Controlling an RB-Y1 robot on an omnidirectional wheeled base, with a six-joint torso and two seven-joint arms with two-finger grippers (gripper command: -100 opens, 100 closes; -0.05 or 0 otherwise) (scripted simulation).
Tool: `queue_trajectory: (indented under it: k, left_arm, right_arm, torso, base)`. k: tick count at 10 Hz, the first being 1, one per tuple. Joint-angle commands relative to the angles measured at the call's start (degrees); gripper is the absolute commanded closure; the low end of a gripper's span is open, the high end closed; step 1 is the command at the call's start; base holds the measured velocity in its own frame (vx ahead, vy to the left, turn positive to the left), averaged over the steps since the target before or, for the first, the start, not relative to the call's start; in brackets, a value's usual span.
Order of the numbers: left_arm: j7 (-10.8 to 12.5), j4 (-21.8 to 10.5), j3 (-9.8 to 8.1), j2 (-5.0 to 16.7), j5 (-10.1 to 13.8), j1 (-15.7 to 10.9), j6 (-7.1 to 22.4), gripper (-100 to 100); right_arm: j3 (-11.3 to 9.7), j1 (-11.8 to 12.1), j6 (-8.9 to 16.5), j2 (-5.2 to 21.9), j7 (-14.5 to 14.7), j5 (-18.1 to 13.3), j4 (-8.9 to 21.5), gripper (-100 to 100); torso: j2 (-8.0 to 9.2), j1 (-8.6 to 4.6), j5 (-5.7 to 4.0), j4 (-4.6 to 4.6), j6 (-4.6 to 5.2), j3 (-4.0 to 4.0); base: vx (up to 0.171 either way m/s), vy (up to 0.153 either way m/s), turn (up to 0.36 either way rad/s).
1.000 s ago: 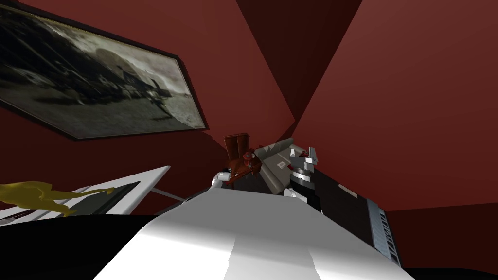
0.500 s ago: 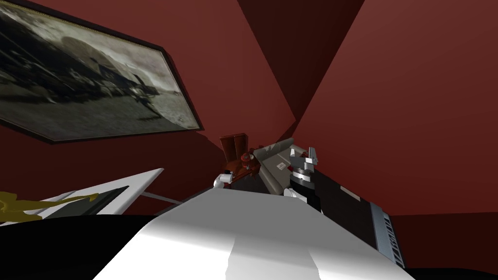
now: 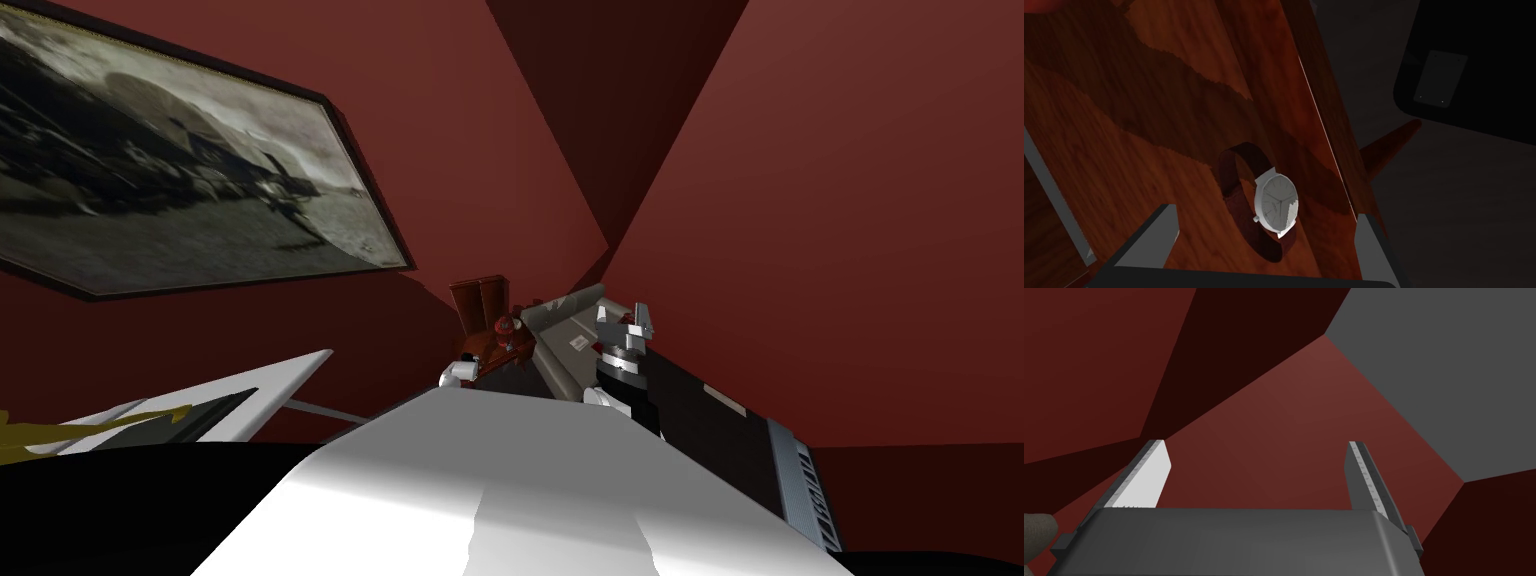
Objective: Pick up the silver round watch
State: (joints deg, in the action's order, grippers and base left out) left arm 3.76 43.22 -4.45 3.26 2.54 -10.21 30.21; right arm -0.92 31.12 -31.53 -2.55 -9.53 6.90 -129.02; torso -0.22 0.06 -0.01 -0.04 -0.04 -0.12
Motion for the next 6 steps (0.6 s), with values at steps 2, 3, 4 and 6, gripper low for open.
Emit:
queue_trajectory:
  k: [2,3,4,6]
  left_arm:
    - [-0.2,-2.69,0.1,-0.07,0.18,0.28,-3.08,-100]
    - [-0.21,-3.28,0.12,-0.12,0.17,0.36,-3.75,-100]
    - [-0.25,-2.3,0.14,-0.1,0.19,0.56,-2.83,-100]
    - [-0.23,-2.53,0.16,-0.18,0.2,0.67,-2.92,100]
  right_arm:
    - [0.0,0.0,0.0,0.0,0.0,0.0,0.0,0]
    - [0.0,0.0,0.0,0.0,0.0,0.0,0.0,0]
    - [0.0,0.0,0.0,0.0,0.0,0.0,0.0,0]
    - [0.0,-0.01,0.0,0.0,0.0,0.0,0.0,0]
  torso:
    - [-0.02,-0.01,0.0,0.0,0.0,-0.01]
    - [0.0,-0.05,-0.01,0.0,0.0,0.0]
    - [0.0,-0.04,-0.01,0.0,0.0,0.0]
    - [-0.01,0.06,0.04,0.06,0.07,0.02]
  base:
    - [0.061,0.004,-0.002]
    - [0.057,0.002,0.002]
    - [0.023,0.003,0.006]
    - [0.0,0.0,0.0]
